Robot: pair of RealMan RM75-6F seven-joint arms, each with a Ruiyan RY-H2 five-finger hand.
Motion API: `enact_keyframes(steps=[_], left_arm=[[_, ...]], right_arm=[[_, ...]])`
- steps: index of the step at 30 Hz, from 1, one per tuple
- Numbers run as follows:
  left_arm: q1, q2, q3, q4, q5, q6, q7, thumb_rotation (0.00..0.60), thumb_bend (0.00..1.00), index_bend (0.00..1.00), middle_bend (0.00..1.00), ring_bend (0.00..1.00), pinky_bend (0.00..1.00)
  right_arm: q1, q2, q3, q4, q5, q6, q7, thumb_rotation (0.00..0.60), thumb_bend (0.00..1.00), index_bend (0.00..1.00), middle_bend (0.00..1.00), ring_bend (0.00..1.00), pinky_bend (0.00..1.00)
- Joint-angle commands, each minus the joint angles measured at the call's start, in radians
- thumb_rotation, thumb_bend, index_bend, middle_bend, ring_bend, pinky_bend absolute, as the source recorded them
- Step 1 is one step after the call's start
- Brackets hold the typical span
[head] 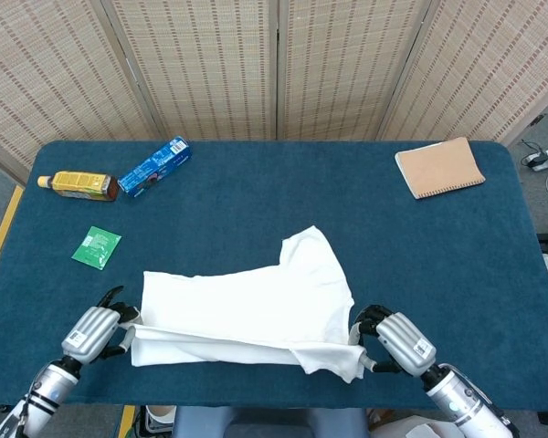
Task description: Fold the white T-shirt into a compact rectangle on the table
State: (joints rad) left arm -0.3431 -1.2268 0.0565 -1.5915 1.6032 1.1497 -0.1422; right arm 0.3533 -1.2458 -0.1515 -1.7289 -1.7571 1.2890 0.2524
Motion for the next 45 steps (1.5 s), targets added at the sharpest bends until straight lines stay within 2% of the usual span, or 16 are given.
enact_keyframes(steps=[1,11,20,30,45], left_arm=[[-0.045,-0.031,-0.034,0.038,-0.042,-0.058,0.024,0.600,0.59,0.72,0.48,0.35,0.00],[-0.136,-0.090,-0.101,0.128,-0.147,-0.178,0.084,0.600,0.59,0.72,0.47,0.34,0.00],[-0.196,-0.128,-0.130,0.192,-0.214,-0.250,0.130,0.600,0.59,0.71,0.47,0.32,0.00],[-0.233,-0.169,-0.139,0.251,-0.283,-0.305,0.174,0.600,0.59,0.69,0.44,0.30,0.00],[-0.275,-0.206,-0.159,0.331,-0.372,-0.360,0.209,0.600,0.59,0.67,0.43,0.30,0.00]], right_arm=[[-0.007,-0.038,0.038,0.015,0.044,-0.004,-0.042,0.600,0.58,0.82,0.57,0.32,0.24],[0.018,-0.117,0.116,0.083,0.114,-0.042,-0.109,0.600,0.58,0.82,0.56,0.32,0.23],[0.052,-0.180,0.176,0.149,0.174,-0.078,-0.149,0.600,0.57,0.82,0.55,0.31,0.22],[0.067,-0.245,0.210,0.189,0.209,-0.079,-0.195,0.600,0.56,0.82,0.55,0.31,0.22],[0.084,-0.295,0.238,0.252,0.251,-0.087,-0.260,0.600,0.56,0.82,0.54,0.31,0.22]])
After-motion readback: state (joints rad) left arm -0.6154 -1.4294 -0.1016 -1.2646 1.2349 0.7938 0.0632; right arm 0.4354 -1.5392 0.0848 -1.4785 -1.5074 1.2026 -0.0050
